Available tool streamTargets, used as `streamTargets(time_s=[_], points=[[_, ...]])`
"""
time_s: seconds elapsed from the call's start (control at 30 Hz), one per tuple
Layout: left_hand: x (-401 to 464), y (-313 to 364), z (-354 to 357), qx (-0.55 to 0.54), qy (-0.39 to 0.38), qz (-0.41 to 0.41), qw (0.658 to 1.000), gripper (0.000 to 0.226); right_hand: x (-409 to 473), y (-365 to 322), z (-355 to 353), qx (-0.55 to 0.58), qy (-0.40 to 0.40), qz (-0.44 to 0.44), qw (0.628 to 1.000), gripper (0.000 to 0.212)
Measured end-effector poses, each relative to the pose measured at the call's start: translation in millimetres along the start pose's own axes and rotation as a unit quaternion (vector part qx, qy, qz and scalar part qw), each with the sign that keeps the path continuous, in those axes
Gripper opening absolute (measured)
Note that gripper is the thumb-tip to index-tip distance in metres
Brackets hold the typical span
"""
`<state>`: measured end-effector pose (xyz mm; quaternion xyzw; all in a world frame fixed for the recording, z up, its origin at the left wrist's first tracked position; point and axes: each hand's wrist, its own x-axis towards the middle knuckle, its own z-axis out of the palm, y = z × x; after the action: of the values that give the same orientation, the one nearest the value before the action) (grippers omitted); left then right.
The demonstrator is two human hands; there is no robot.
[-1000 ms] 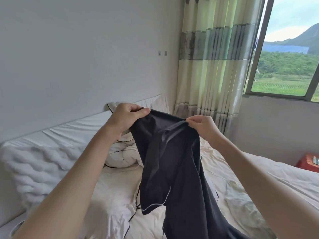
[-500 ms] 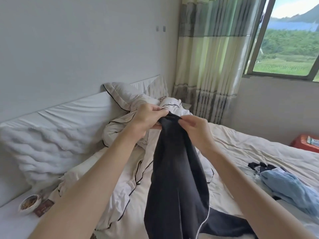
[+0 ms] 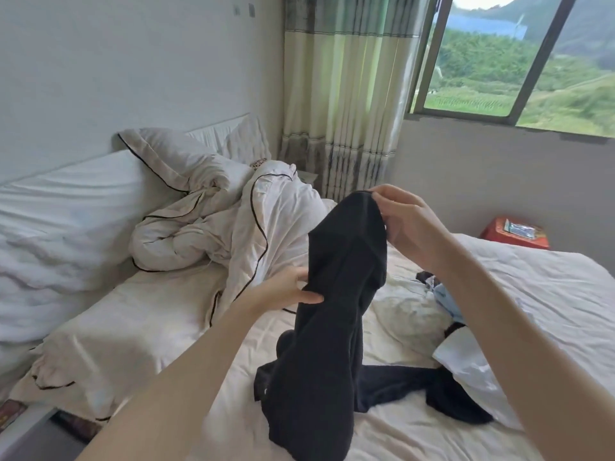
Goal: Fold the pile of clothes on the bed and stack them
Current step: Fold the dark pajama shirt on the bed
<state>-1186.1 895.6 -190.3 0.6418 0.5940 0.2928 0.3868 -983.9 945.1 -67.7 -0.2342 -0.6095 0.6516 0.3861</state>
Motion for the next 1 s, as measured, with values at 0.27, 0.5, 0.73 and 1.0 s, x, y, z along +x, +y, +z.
streamTargets(time_s=[0.27, 0.5, 0.73, 1.0], points=[[2, -6, 0, -0.048, 0.111, -0.010, 0.993, 0.006, -21, 13, -75, -0.320, 0.193, 0.041, 0.927, 0.029], [6, 76, -20, 0.136, -0.021, 0.046, 0.989, 0.019, -41, 66, -38, -0.300, -0.029, 0.141, 0.943, 0.025], [-4, 61, -20, 0.044, 0.046, 0.056, 0.996, 0.012, -30, 76, -13, -0.235, 0.066, 0.058, 0.968, 0.006], [-18, -19, 15, 0.038, 0.036, -0.064, 0.997, 0.022, -20, 48, -37, -0.154, 0.139, 0.000, 0.978, 0.021]])
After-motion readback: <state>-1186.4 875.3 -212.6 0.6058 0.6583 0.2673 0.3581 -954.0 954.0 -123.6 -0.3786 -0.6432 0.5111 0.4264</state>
